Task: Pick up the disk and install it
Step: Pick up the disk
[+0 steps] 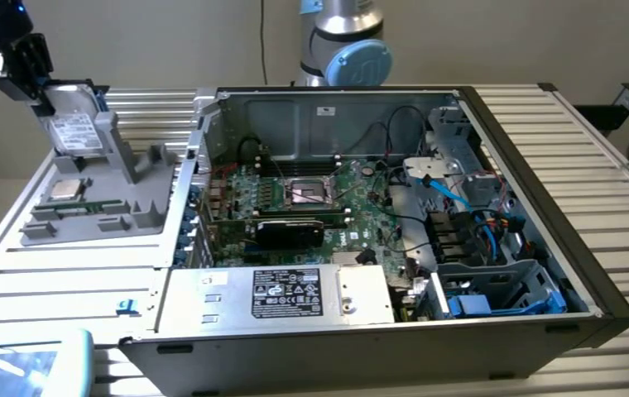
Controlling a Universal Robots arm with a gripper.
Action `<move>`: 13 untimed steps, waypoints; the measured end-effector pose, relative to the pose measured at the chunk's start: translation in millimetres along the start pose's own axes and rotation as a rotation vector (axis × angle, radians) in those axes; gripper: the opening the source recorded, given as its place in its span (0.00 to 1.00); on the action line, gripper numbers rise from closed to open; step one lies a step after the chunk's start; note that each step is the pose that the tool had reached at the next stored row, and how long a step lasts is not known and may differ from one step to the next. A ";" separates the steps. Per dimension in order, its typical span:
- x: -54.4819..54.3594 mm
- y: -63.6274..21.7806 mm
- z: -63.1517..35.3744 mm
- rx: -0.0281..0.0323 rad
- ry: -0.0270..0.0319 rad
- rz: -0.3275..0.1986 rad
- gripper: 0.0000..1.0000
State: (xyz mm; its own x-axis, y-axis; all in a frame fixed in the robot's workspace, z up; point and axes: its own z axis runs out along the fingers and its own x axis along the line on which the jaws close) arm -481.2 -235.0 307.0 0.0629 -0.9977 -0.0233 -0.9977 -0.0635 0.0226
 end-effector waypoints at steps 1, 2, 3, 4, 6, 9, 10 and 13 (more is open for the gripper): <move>0.0 0.0 -0.7 0.0000 0.0000 0.000 0.37; -0.1 0.0 -2.7 -0.0001 0.0000 0.000 0.37; -0.1 0.1 -5.5 0.0000 0.0000 0.000 0.37; -0.2 0.2 -8.3 0.0000 0.0000 0.000 0.37; -0.3 0.2 -12.6 -0.0001 0.0000 0.000 0.37; -0.5 0.2 -21.6 0.0000 0.0000 -0.001 0.37; -0.6 0.2 -25.9 -0.0002 0.0001 -0.001 0.37; -0.8 0.0 -36.9 -0.0001 0.0000 -0.001 0.37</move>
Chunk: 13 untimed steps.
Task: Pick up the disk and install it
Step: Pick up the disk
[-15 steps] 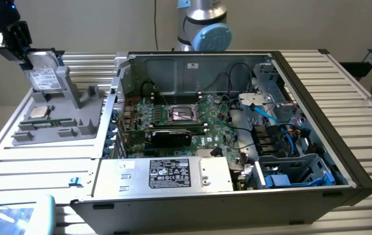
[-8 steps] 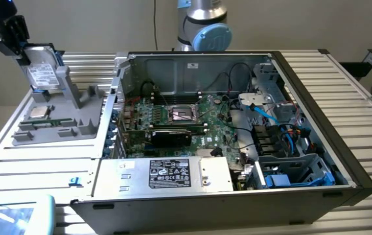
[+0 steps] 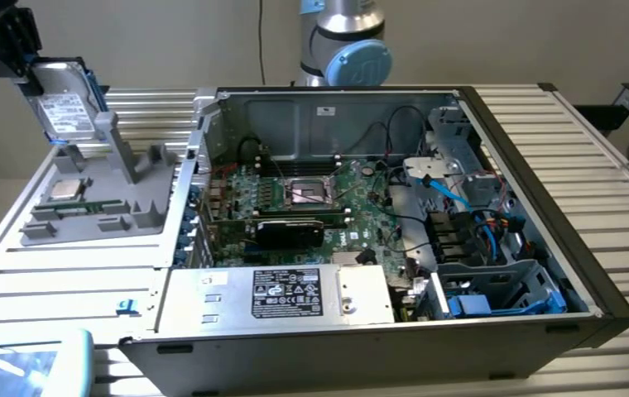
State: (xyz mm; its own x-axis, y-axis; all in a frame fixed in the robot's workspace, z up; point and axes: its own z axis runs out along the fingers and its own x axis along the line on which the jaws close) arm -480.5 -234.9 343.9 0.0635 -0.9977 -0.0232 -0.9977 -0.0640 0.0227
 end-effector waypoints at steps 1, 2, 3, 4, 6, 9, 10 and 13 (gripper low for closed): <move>-0.1 -0.1 -3.7 0.0001 0.0000 0.000 0.37; -0.1 -0.2 -7.7 0.0001 0.0000 0.000 0.37; -0.2 -0.3 -12.1 -0.0001 0.0000 0.000 0.37; -0.3 -0.7 -16.8 0.0001 0.0000 0.000 0.37; -0.4 -1.7 -25.9 -0.0001 0.0000 0.000 0.37; -0.4 -4.6 -39.7 0.0000 0.0000 0.000 0.37; -0.2 -5.9 -44.2 0.0001 0.0000 0.000 0.37; 0.6 -10.7 -58.0 -0.0004 0.0000 0.000 0.37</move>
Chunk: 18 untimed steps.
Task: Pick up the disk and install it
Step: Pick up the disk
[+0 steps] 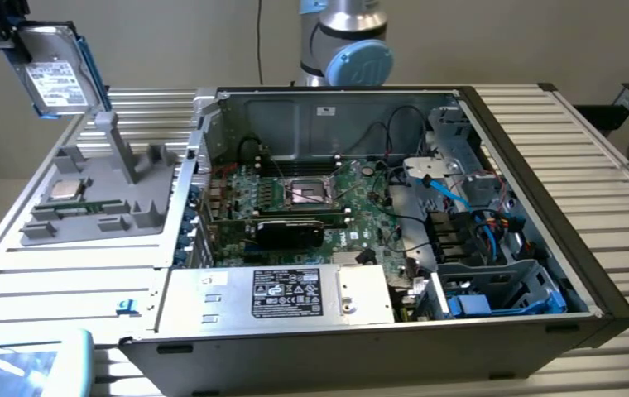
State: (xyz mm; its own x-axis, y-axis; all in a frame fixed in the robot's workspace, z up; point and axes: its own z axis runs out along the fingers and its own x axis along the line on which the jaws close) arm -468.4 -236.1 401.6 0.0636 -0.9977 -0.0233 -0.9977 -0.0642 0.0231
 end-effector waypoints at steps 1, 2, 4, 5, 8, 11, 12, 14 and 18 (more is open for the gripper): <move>0.4 -1.7 -4.5 -0.0002 0.0000 0.000 0.37; 0.8 -3.5 -9.2 -0.0003 0.0000 0.000 0.37; 1.7 -7.4 -18.4 -0.0009 -0.0001 0.000 0.37; 2.2 -9.7 -22.9 -0.0009 -0.0001 0.000 0.37; 4.1 -17.5 -36.5 -0.0022 -0.0002 0.000 0.37; 6.3 -27.3 -47.7 -0.0040 -0.0003 0.000 0.37; 6.9 -30.6 -51.3 -0.0044 -0.0003 0.000 0.37; 8.4 -37.7 -58.3 -0.0049 -0.0003 0.000 0.37; 11.2 -50.3 -68.6 -0.0054 -0.0004 0.000 0.37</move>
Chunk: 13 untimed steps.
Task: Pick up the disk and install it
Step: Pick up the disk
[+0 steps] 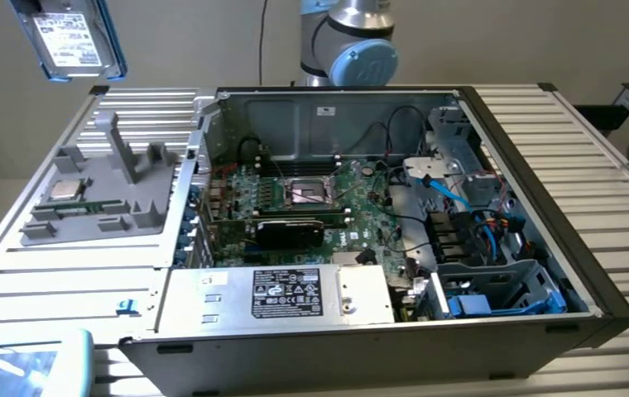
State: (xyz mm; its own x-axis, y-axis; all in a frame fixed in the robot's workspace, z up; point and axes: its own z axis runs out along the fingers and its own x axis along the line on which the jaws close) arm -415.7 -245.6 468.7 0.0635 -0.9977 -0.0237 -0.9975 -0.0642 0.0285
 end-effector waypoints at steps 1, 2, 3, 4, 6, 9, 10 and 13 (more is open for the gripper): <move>0.8 -3.3 -2.1 0.0000 0.0000 0.000 0.37; 1.5 -6.6 -4.2 -0.0002 0.0000 0.000 0.37; 2.3 -10.0 -6.2 -0.0002 0.0000 0.000 0.37; 3.2 -13.6 -7.9 -0.0004 0.0000 0.000 0.37; 5.4 -20.9 -11.0 -0.0008 0.0000 0.000 0.37; 9.3 -30.7 -15.5 -0.0015 -0.0001 0.000 0.37; 10.7 -33.7 -17.1 -0.0017 -0.0001 0.000 0.37; 14.9 -42.9 -21.0 -0.0021 -0.0001 0.000 0.37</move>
State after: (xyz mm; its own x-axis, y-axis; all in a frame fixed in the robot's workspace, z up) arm -371.4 -258.2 488.1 0.0634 -0.9977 -0.0237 -0.9975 -0.0641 0.0306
